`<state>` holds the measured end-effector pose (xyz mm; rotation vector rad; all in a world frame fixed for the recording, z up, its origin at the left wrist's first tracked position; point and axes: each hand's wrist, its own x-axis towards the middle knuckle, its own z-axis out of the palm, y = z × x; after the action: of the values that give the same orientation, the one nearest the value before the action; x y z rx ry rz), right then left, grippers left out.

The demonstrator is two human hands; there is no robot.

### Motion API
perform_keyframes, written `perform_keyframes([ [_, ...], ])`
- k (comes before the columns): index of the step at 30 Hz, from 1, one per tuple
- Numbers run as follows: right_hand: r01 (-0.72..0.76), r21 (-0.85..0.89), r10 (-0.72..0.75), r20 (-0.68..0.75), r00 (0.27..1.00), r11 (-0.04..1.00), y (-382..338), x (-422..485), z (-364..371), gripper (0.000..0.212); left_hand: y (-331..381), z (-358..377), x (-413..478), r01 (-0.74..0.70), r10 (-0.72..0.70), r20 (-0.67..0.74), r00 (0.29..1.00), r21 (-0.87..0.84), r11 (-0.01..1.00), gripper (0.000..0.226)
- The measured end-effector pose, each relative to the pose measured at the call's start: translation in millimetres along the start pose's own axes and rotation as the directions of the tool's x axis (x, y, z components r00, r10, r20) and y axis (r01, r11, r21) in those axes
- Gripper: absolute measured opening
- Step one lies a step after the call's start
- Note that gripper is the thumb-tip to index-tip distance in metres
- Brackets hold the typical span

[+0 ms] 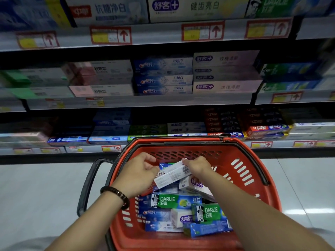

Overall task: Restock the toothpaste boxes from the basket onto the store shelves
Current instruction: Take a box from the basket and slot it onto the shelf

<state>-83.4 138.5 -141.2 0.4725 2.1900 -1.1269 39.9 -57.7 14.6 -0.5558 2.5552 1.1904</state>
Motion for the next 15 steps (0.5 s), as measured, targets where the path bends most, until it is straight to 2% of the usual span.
perform_keyframes([
  [3, 0.022, -0.055, -0.023, -0.016, 1.000, 0.998, -3.8, -6.9, -0.9, 0.052, 2.0, -5.1, -1.6, -0.017, 0.018, -0.011, 1.000, 0.030, 0.999, 0.017],
  [8, 0.011, -0.029, -0.012, -0.024, 1.000, 1.000, -7.0, -16.4, -4.4, 0.046, 6.2, -12.9, 0.6, -0.043, 0.043, -0.053, 0.998, 0.015, 0.999, 0.012],
  [12, 0.043, 0.024, -0.041, -0.085, 0.996, 0.999, -13.4, -28.9, -4.9, 0.026, 6.4, -14.7, 1.2, -0.050, 0.051, -0.068, 0.996, 0.006, 0.999, 0.011],
  [15, 0.054, 0.051, -0.048, -0.110, 0.993, 0.997, -18.0, -35.7, -9.0, 0.020, 4.9, -16.2, 1.0, -0.052, 0.053, -0.073, 0.996, 0.013, 0.999, 0.010],
])
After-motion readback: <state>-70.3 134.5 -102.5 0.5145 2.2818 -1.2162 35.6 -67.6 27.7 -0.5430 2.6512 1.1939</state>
